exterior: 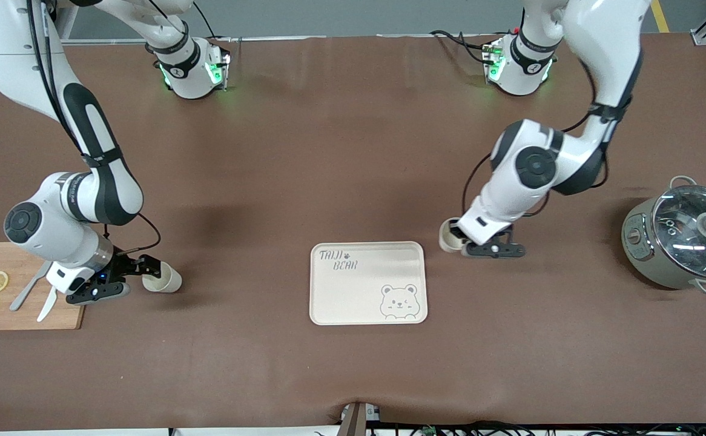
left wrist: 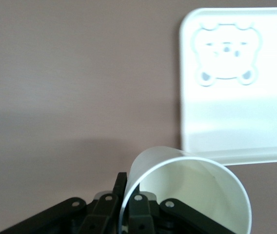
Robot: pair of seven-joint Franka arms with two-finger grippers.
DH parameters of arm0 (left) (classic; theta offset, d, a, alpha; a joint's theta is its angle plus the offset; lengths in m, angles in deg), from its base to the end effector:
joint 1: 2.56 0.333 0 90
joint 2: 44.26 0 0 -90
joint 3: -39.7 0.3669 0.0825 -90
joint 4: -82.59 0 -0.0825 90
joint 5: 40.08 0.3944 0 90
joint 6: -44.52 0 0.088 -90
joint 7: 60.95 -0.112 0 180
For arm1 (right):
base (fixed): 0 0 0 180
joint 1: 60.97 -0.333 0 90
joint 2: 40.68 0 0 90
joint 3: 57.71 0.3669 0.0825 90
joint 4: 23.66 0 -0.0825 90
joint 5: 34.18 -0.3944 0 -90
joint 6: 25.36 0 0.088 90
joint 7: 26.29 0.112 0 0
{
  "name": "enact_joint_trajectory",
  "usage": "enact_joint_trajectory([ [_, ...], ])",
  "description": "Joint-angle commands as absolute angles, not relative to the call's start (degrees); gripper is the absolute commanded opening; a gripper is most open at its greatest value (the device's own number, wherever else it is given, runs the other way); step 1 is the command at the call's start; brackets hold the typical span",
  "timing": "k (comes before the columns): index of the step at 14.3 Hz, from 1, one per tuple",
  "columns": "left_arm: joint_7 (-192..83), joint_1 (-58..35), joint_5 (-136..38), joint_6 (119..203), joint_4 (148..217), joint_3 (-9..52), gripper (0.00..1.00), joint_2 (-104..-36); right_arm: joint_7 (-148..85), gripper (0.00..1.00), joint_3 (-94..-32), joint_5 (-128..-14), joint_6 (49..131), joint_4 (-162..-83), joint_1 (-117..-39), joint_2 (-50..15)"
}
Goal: Place white IKEA cup upright on tray with both arms
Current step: 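Carry the cup to the tray with the left gripper while the right gripper holds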
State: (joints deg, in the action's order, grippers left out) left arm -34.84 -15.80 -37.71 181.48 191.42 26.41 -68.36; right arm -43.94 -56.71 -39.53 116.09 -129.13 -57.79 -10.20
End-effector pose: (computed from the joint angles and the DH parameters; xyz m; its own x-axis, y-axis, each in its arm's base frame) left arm 0.6014 -0.2857 0.3271 0.9989 -0.0109 0.0460 -0.0151 -0.9955 0.0931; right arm 0.6885 -0.0273 0.2782 0.9751 0.1921 0.1109 0.1978 -0.9794 -0.0420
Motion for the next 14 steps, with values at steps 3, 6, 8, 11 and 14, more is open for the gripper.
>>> enact_joint_trajectory([
  [3,-24.0,-22.2,-36.5,175.8,176.2,27.1,0.0,-79.7,-45.0,1.0,-56.7,-40.5,119.2,-130.4,-58.2,-9.3],
  [6,-20.2,-23.6,-33.7,175.8,172.7,27.2,0.0,-83.5,-45.0,1.0,-56.7,-40.5,119.8,-130.4,-58.2,-8.4],
  [8,-18.1,-24.0,-31.3,175.9,169.7,27.2,0.0,-86.3,-45.0,1.0,-56.7,-40.5,119.9,-130.4,-58.2,-8.0],
  [11,-17.8,-24.0,-30.6,176.4,169.2,27.3,0.0,-87.7,-44.9,1.0,-56.6,-40.5,121.2,-130.4,-58.2,-7.2],
  [14,-17.8,-24.1,-30.5,177.0,169.2,27.3,0.0,-88.4,-44.9,0.99,-56.6,-40.5,121.2,-130.4,-58.2,-6.9],
])
